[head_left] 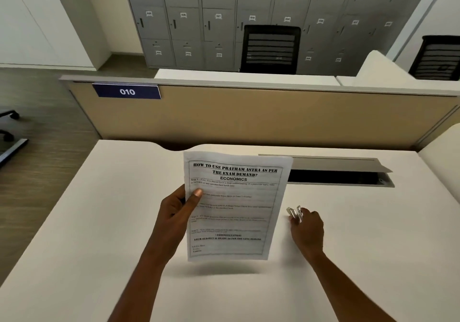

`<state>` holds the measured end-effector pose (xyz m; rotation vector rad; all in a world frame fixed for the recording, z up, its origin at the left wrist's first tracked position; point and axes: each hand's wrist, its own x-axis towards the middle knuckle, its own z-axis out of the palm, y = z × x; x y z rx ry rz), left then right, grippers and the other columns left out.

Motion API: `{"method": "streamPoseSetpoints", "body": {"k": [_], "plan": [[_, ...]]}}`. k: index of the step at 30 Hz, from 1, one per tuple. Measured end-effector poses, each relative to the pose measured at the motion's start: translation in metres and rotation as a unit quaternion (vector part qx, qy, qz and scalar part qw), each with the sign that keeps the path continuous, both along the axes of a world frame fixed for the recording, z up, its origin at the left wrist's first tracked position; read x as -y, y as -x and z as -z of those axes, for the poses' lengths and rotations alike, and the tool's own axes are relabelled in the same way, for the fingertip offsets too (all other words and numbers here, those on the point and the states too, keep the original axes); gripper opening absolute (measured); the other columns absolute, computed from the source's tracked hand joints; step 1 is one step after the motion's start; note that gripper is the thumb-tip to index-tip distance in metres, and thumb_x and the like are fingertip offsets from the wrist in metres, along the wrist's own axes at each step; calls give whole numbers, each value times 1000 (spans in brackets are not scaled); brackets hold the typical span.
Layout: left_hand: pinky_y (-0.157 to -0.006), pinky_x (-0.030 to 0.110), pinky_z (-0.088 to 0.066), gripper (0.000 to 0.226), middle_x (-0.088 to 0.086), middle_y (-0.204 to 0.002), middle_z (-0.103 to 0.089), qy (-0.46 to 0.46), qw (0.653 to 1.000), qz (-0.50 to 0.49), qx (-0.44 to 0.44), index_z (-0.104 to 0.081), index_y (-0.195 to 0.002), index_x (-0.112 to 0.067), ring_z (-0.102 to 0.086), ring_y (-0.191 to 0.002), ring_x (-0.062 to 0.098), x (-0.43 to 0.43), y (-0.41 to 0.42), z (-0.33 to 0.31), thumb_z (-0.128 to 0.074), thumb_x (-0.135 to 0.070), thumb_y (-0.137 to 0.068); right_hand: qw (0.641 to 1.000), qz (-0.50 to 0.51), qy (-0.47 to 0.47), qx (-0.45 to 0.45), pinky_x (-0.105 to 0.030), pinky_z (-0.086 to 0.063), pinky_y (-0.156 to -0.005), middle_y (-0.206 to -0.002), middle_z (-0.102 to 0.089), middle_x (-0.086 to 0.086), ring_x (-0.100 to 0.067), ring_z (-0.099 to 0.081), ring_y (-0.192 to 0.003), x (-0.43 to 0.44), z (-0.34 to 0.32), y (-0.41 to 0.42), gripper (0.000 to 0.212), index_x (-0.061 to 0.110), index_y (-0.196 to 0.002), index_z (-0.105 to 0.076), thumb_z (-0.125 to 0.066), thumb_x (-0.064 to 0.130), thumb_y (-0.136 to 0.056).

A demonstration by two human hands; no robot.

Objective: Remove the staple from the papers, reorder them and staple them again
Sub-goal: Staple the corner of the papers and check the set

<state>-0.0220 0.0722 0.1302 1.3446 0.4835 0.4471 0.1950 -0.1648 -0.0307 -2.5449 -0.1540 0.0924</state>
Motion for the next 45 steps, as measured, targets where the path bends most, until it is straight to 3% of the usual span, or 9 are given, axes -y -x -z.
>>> {"method": "streamPoseSetpoints", "body": {"k": [6,18,22,25,27,29,31,36,45], "plan": [[-87,43,-62,28,7,-118,-76,2,1000,5,-12,-71,-124,-18,-73,-109,28,-3,-12,5,-52,-20,-103,999,-5,28,39,-39,-47,-68,-82,-57,-22,-42,-59,-81,-5,21,-24,31,-3,-91,-67,-65,28,-93],[-90,48,-61,28,10,-119,-75,12,999,8,-35,-70,-124,-14,-72,-110,31,-4,-26,16,-53,-21,-103,1000,-5,1,21,-42,-49,-76,-94,-54,-22,-42,-58,-85,2,44,-32,28,-4,-104,-65,-71,18,-88],[-88,44,-62,28,9,-118,-76,14,999,7,-30,-70,-124,-15,-73,-109,30,1,-26,13,-53,-21,-102,999,21,-15,-21,-47,-50,-82,-107,-53,-26,-48,-57,-96,3,25,-29,53,-6,-111,-60,-80,32,-80],[-89,44,-62,28,9,-119,-76,18,1000,5,-24,-70,-124,-13,-73,-110,30,4,-24,10,-52,-20,-103,987,43,-155,15,-43,-49,-88,-114,-60,-18,-37,-59,-103,-6,-24,-13,62,4,-122,-62,-72,51,-84],[-89,43,-61,28,10,-119,-76,19,1000,3,-22,-70,-124,-12,-72,-110,30,5,-24,7,-52,-19,-103,943,-28,-326,-55,-35,-50,-85,-110,-68,-5,-24,-63,-99,-13,-69,3,59,17,-117,-68,-52,66,-90],[-88,42,-62,27,9,-119,-76,23,1000,-2,-20,-70,-123,-12,-73,-110,29,6,-23,5,-52,-18,-104,886,-131,-421,-145,-33,-54,-85,-111,-73,-2,-20,-66,-101,-15,-108,19,66,21,-118,-70,-37,71,-92],[-89,43,-61,27,9,-120,-75,24,1000,-5,-15,-70,-124,-13,-72,-111,29,8,-23,1,-52,-18,-104,852,-197,-453,-175,-36,-57,-87,-116,-73,-5,-21,-68,-108,-16,-136,34,56,17,-121,-68,-47,60,-92],[-89,46,-62,28,9,-119,-75,18,1000,-6,-4,-70,-125,-15,-73,-109,30,17,-22,-8,-52,-20,-104,835,-231,-473,-160,-35,-60,-82,-114,-75,-7,-26,-71,-105,-13,-165,54,30,6,-119,-66,-65,10,-90],[-80,41,-63,20,9,-103,-79,-25,996,-78,38,-73,-112,-12,-76,-96,26,26,-23,-37,-60,-22,-100,856,-188,-471,-102,-41,-62,-76,-103,-77,-9,-29,-74,-94,-8,-162,66,19,6,-110,-71,-65,5,-92]]}}
